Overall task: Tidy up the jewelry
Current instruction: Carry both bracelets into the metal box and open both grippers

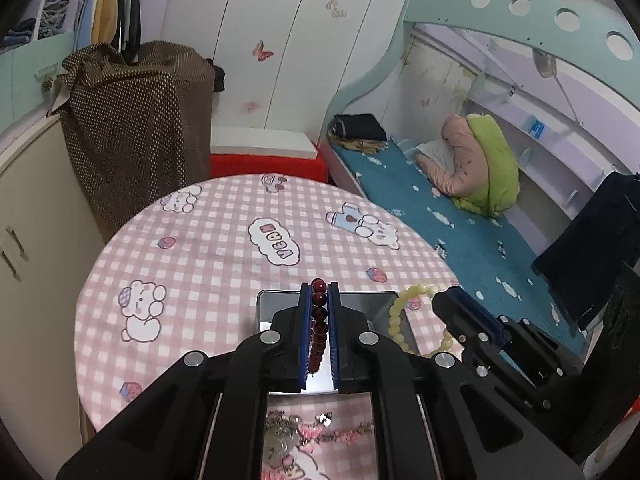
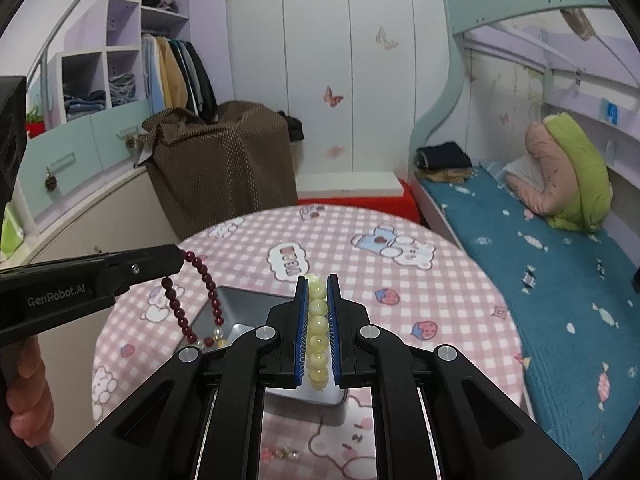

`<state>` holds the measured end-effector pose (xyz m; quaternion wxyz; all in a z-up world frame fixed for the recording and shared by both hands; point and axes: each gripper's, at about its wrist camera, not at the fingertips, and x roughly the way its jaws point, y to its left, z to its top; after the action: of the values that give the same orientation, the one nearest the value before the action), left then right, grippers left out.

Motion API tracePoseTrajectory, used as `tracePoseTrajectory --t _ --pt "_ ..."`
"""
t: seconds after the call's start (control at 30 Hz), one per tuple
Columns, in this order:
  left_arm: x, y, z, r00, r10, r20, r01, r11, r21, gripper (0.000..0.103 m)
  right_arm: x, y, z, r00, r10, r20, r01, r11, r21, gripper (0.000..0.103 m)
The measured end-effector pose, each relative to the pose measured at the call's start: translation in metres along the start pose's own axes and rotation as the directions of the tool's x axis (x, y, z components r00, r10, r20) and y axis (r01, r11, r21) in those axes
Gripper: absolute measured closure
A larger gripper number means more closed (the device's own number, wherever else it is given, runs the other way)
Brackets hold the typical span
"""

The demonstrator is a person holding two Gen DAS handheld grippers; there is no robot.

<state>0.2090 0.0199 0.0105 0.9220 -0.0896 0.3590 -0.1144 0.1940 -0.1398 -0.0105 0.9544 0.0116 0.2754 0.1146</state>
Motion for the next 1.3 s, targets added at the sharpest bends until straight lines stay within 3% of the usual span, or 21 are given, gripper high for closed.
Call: tracePoseTrajectory --t 0.23,0.47,0.5,0.53,0.57,0.6,0.83,1.23,1.3 --pt "0.04 0.008 -0.008 0.996 0.021 -0.092 -0.022 1.0 -0.018 0.097 0.035 -0.006 -0.01 0.997 0.014 -0.079 -0.013 1.0 0.016 0.093" --pt "0.052 0.011 -0.016 0.989 0.067 -0.128 -0.068 0.998 -0.001 0.095 0.037 -0.01 -0.016 0.996 0.0 -0.088 0.003 1.0 0.031 0.09" --pt "0.05 0.01 -0.016 0.988 0.092 -0.121 -0.091 0.996 0.009 0.089 0.036 -0.012 -0.015 0.996 -0.006 -0.087 0.009 0.999 0.035 0.084" --pt "0.047 0.009 -0.016 0.987 0.114 -0.11 -0.112 0.994 0.017 0.082 0.033 -0.013 -0.014 0.997 -0.012 -0.081 0.016 0.999 0.039 0.062" --pt "0.043 0.009 -0.016 0.988 0.124 -0.096 -0.122 0.992 0.026 0.065 0.03 -0.014 -0.013 0.997 -0.025 -0.073 0.028 0.999 0.043 0.044" --pt "0.038 0.009 -0.016 0.988 0.126 -0.085 -0.124 0.992 0.03 0.057 0.024 -0.017 -0.012 0.997 -0.056 -0.05 0.058 0.997 0.047 0.021" --pt "0.015 0.014 -0.02 0.985 0.159 -0.062 -0.158 0.987 0.018 0.053 -0.001 -0.027 -0.009 0.992 -0.124 -0.013 0.125 0.99 0.071 0.021" --pt "-0.01 0.015 -0.034 0.986 0.158 -0.053 -0.157 0.987 0.017 0.052 -0.032 -0.017 -0.016 0.993 -0.121 0.009 0.12 0.991 0.052 0.021" --pt "-0.013 0.016 -0.039 0.985 0.162 -0.056 -0.161 0.987 0.015 0.048 -0.034 -0.014 -0.019 0.993 -0.119 0.003 0.119 0.992 0.045 0.021"
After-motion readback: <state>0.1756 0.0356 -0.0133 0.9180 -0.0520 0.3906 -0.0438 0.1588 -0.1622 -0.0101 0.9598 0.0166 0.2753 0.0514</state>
